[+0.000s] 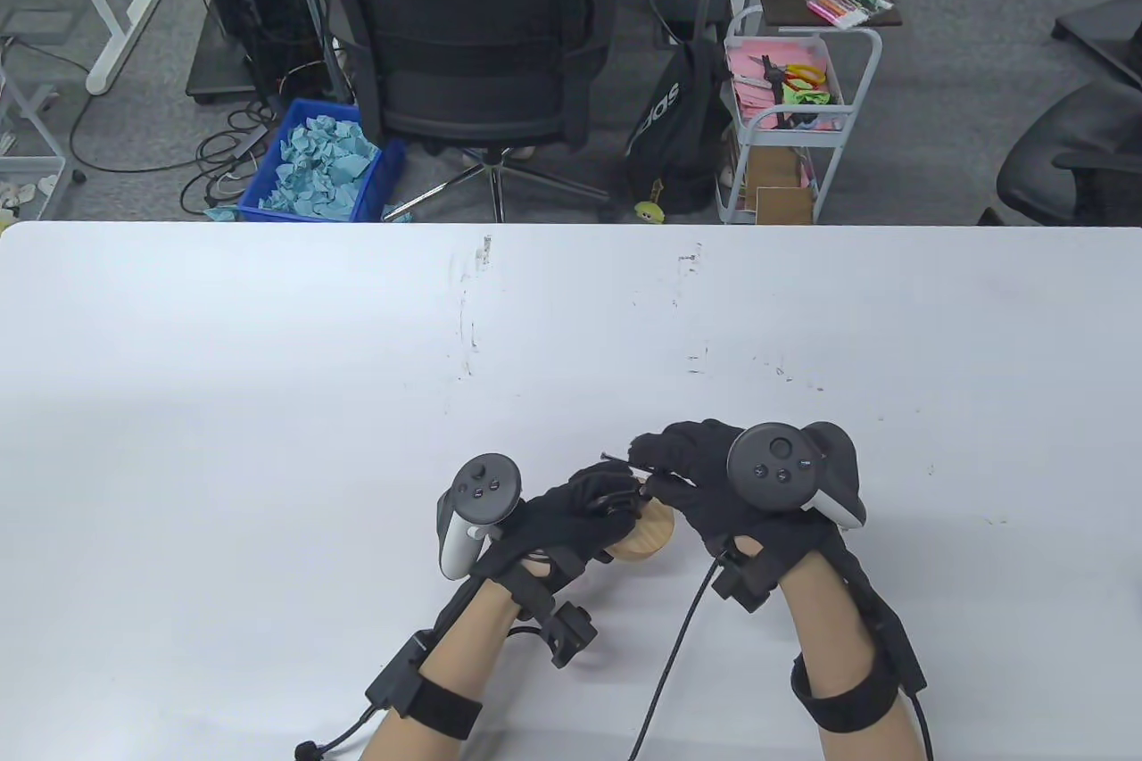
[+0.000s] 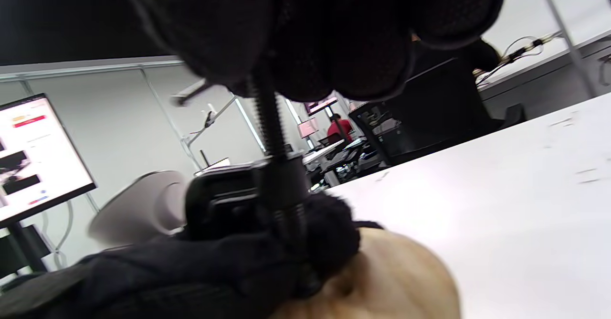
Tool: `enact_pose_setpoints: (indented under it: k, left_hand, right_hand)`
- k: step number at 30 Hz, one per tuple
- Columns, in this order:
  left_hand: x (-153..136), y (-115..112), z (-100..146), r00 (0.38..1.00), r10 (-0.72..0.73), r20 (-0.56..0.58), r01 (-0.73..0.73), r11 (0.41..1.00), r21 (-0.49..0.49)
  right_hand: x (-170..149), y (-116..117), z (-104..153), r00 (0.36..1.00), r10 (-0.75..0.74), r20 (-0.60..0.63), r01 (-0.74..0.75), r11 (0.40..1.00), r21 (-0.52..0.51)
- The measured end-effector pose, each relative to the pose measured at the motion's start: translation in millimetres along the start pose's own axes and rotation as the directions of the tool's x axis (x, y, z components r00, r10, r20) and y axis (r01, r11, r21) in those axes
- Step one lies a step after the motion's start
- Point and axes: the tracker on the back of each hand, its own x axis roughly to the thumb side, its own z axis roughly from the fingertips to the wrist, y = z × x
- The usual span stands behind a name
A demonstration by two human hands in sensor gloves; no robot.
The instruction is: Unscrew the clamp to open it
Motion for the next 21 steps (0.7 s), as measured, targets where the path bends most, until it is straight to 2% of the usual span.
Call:
enact_pose_setpoints:
  k: [10, 16, 21]
  left_hand:
    - [-1.1, 3.2, 1.0, 1.000, 0.031, -0.004, -0.031, 0.999, 0.013]
    - [-0.1, 6.7, 2.2, 1.000, 0.012, -0.004, -0.012, 0.999, 0.037]
    - [0.5, 6.2, 2.8, 1.000, -0.014, -0.008, 0.015, 0.999, 0.050]
  right_hand:
    - [3.6, -0.3, 0.0, 0.999, -0.026, 0.025, 0.027, 1.000, -0.011]
    - [-6.5, -12.8, 5.5, 0.998, -0.025, -0.059, 0.020, 0.997, -0.080]
    - [-10.4, -11.0, 4.5, 0.995, 0.013, -0.104, -0.013, 1.000, -0.003]
